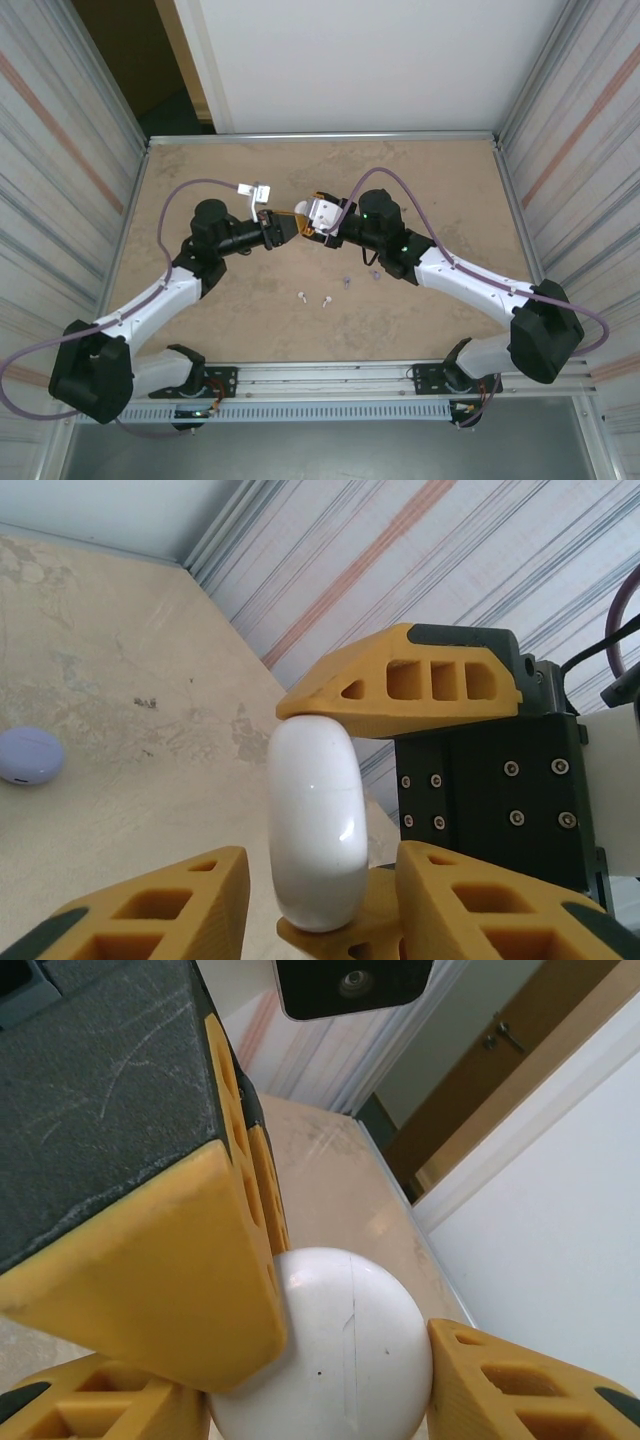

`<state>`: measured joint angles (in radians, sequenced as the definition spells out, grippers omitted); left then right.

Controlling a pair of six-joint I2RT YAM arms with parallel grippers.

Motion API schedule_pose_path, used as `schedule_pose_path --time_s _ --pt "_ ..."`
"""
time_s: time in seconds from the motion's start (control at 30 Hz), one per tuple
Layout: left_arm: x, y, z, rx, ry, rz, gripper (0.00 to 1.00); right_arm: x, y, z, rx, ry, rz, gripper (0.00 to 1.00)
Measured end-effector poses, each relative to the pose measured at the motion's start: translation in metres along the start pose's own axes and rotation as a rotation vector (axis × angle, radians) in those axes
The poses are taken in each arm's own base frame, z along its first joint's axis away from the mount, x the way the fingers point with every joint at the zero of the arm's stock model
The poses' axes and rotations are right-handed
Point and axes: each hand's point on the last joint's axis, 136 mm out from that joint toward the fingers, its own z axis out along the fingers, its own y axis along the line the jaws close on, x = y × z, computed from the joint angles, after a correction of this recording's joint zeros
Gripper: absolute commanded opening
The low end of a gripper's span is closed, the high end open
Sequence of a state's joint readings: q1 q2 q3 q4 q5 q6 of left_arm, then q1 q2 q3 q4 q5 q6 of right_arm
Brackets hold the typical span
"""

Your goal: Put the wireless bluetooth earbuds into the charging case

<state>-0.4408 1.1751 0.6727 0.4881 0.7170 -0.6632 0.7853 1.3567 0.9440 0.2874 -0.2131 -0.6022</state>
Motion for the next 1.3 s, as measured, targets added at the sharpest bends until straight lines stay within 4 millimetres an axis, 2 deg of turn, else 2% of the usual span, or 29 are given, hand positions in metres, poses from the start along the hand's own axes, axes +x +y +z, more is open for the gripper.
schedule_pose_path --time_s 0.23,0.43,0.77,0.8,1.0,1.13,1.3 --pt "-0.001 0.001 0.002 0.001 -0.002 -0.002 0.24 0.000 0.001 0.000 -0.003 0.002 0.001 0.51" --pt "-0.001 0.000 0.002 0.002 -0.001 -0.001 0.16 0.002 0.001 0.000 -0.004 0.006 0.001 0.53" --pt "-0.002 -0.004 0.001 0.026 -0.024 0.063 0.03 -0.004 0.005 -0.008 -0.046 -0.016 0.038 0.71" --pt "-0.002 -0.005 0.000 0.030 -0.030 0.077 0.00 -0.006 0.006 -0.010 -0.054 -0.019 0.046 0.72" --pt "0.001 -0.006 -0.005 0.040 -0.068 0.166 0.00 -0.015 0.002 -0.032 -0.047 -0.056 0.099 0.78" --pt "0.002 -0.007 -0.008 0.052 -0.101 0.233 0.00 -0.014 -0.004 -0.049 -0.042 -0.069 0.187 0.78" --pt "-0.004 -0.017 -0.012 0.090 -0.156 0.342 0.00 -0.010 -0.014 -0.069 -0.063 -0.102 0.321 0.80"
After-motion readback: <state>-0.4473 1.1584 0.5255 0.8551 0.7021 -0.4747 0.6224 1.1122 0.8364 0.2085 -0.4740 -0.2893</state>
